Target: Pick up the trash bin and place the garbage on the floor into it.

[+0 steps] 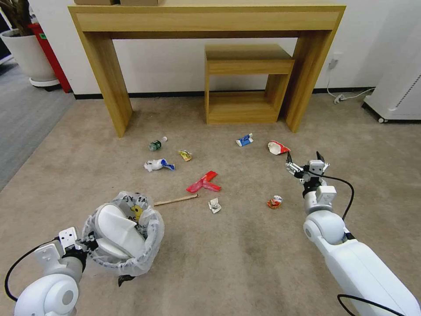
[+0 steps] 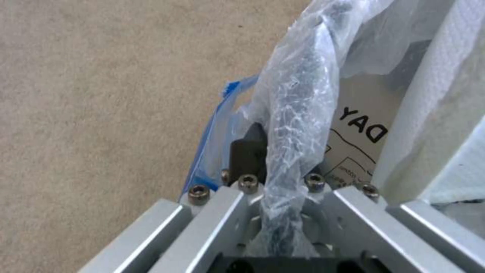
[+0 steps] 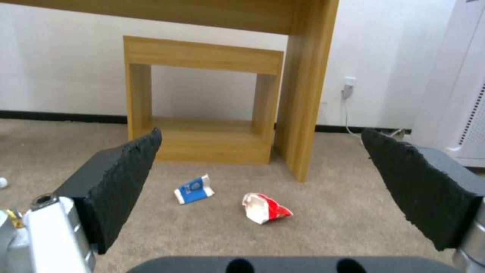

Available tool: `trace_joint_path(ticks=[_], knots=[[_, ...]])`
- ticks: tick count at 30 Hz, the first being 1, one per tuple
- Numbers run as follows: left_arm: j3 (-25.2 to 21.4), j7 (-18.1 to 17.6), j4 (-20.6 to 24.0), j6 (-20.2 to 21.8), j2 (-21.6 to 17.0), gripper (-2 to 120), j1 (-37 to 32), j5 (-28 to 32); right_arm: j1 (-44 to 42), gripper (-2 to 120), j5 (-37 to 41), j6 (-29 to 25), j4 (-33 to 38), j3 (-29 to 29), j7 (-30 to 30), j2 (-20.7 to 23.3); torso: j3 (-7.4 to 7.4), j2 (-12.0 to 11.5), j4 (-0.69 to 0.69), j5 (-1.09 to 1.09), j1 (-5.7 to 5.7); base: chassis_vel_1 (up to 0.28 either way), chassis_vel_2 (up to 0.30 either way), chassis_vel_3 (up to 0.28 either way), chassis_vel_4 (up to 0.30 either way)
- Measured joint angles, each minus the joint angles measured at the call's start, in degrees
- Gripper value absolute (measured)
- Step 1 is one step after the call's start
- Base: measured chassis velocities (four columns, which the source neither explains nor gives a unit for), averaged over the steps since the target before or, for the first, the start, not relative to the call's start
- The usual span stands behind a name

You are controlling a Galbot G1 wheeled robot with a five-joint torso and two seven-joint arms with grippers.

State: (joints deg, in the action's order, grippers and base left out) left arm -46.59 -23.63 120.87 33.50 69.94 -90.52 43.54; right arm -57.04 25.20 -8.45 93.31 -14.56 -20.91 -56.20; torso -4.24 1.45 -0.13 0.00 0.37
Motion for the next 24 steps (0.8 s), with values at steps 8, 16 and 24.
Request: trace_joint_path(ticks=[8, 16, 24], knots=[[-0.7, 0.0, -0.1, -0.7, -0.5, 0, -0.2, 0.4, -0.7, 99, -0.2, -1.2, -0.7, -1.2, 1.7, -0.8, 0.0, 0.0, 0.01, 0.0, 0.0, 0.0, 0.0, 0.0, 0.0], [-1.0, 0.2, -0.4, -1.2, -0.6, 0, -0.5, 0.4, -0.7, 98, -1.4, -2.2, -1.9, -0.9, 2.3, -1.6, 0.0, 0.0, 0.0, 0.01, 0.0, 0.088, 0.078, -0.08, -0.087], [-1.3, 0.3, -1.2, -1.8, -0.8, 0, -0.3, 0.4, -0.5, 97, -2.2, -2.9, -2.8, -0.3, 2.9, -2.0, -0.01, 0.0, 0.02, 0.0, 0.0, 0.131, 0.144, -0.13, -0.134]])
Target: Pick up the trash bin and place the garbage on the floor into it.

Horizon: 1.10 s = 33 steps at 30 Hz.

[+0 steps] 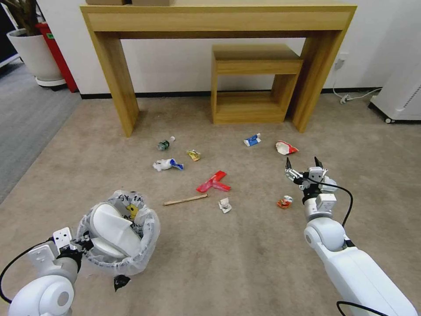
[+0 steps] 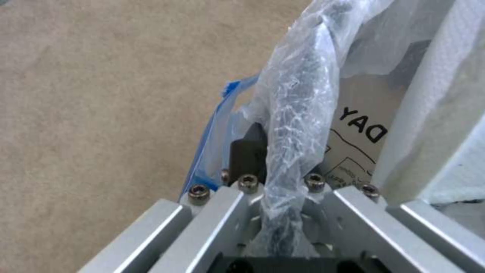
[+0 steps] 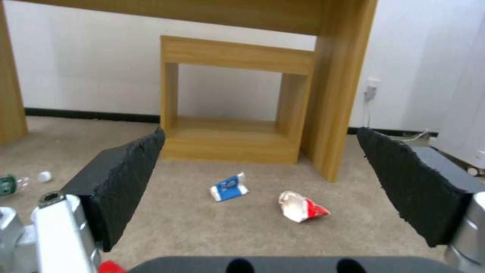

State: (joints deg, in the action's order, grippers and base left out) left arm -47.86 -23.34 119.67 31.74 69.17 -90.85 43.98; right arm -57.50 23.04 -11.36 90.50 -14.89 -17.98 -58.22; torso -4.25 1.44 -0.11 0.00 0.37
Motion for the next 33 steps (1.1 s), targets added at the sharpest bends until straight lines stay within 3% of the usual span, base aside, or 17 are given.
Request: trace_joint_path(ticks=[12, 20, 33], knots=[[-0.6, 0.2, -0.6, -0.4, -0.5, 0, 0.3, 0.7, 0.6, 98, -0.3, -0.3, -0.6, 1.0, 0.3, -0.5, 0.0, 0.0, -0.02, 0.0, 0.0, 0.021, 0.026, -0.028, -0.024], [-0.6, 0.2, -0.9, -0.7, -0.7, 0, 0.4, 0.8, 0.8, 92, -1.2, -0.5, -1.1, 1.1, 0.2, -1.1, 0.0, 0.0, -0.02, 0.0, 0.0, 0.0, 0.0, 0.0, 0.0], [-1.0, 0.1, -1.0, -0.7, -1.0, 0, 0.4, 1.2, 0.1, 92, -0.2, -0.5, -0.3, 0.9, 0.3, -0.4, 0.0, 0.0, 0.0, 0.01, 0.01, 0.086, 0.077, -0.07, -0.072]])
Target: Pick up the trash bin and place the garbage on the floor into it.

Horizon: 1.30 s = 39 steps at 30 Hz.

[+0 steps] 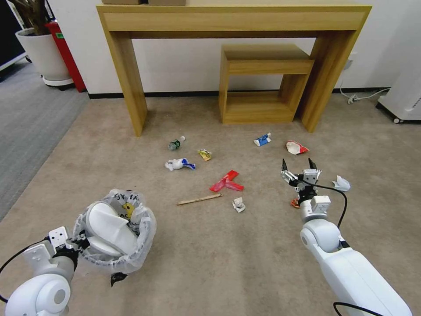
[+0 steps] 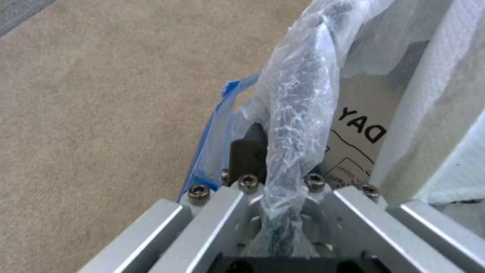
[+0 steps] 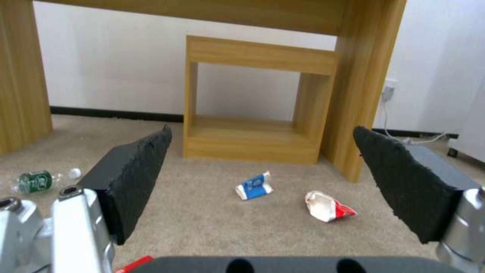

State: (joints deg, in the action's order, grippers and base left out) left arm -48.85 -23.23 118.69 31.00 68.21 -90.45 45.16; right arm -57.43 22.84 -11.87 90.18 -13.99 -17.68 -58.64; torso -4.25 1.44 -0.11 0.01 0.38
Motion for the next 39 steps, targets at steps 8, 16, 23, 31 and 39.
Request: trace_joint_path(ticks=[8, 16, 23, 31, 39], knots=[[-0.4, -0.1, -0.7, 0.0, -0.3, 0, 0.3, 0.6, -0.4, 93, -0.2, -0.4, 0.6, -0.4, -0.3, 0.0, 0.0, 0.0, -0.02, -0.02, -0.01, 0.008, 0.004, 0.0, -0.004], [-0.3, -0.1, -1.1, 0.0, -0.2, 0, 0.7, 0.6, -1.5, 93, -0.8, 0.9, 1.9, -1.3, 0.0, 0.6, 0.0, 0.0, -0.01, -0.01, -0.01, 0.0, 0.0, 0.0, 0.0], [-0.4, -0.1, -1.1, -0.3, -0.2, 0, 0.6, 0.6, -2.1, 95, -0.5, 1.8, 2.6, -1.6, 0.0, 0.7, 0.01, 0.0, -0.02, -0.01, -0.01, -0.036, 0.028, 0.042, -0.034], [-0.7, 0.2, -1.1, -0.7, -0.2, 0, 0.1, 0.5, -2.2, 95, -0.8, 2.0, 3.0, -1.5, 0.0, 0.5, 0.0, 0.0, -0.02, -0.01, 0.0, -0.141, 0.139, 0.145, -0.138], [-0.9, 0.5, -0.9, -1.1, -0.3, 0, -0.4, 0.5, -2.6, 95, -1.0, 2.1, 3.4, -1.5, 0.0, 0.1, 0.0, 0.0, -0.01, -0.01, 0.0, -0.129, 0.132, 0.124, -0.137]])
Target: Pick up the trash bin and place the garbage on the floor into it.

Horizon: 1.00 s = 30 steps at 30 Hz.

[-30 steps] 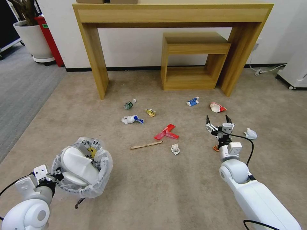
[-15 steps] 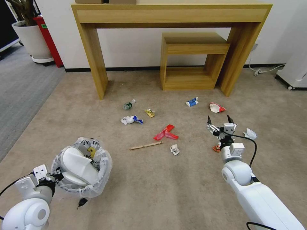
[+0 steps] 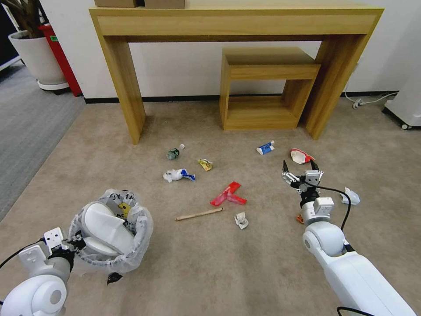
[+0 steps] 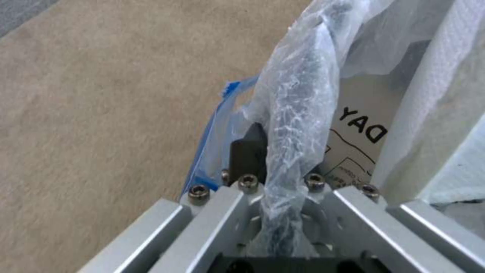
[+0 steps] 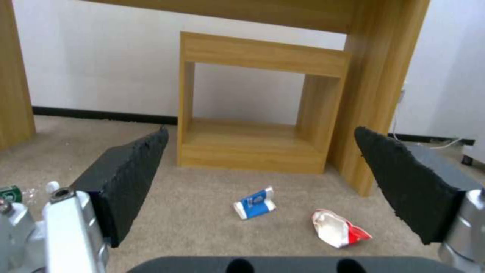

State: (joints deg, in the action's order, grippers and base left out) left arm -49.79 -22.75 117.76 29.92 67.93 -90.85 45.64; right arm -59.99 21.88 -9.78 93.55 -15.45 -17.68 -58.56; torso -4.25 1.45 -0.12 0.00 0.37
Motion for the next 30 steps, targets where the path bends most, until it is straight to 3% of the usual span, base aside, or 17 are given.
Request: trace_joint_path(ticks=[10, 21, 30], knots=[[-0.1, 0.4, -0.2, -0.5, -0.1, 0, -0.1, -0.2, 0.3, 95, -0.2, -0.2, -0.3, 0.7, -0.1, -0.6, 0.0, 0.0, 0.0, -0.01, 0.0, -0.12, 0.125, 0.117, -0.124], [0.2, 0.5, -0.5, -1.0, -0.1, 0, 0.1, -1.0, 0.5, 100, -0.3, -1.2, -0.7, 1.6, -0.2, -1.1, 0.01, 0.0, 0.0, 0.0, -0.01, -0.02, 0.023, 0.022, -0.023], [0.5, 0.6, -0.1, -1.0, 0.2, 0, -0.3, -2.0, 0.1, 100, 3.5, 3.0, 1.9, 2.6, -3.2, 0.7, 0.0, 0.0, 0.0, 0.0, -0.01, 0.0, 0.0, 0.0, 0.0]])
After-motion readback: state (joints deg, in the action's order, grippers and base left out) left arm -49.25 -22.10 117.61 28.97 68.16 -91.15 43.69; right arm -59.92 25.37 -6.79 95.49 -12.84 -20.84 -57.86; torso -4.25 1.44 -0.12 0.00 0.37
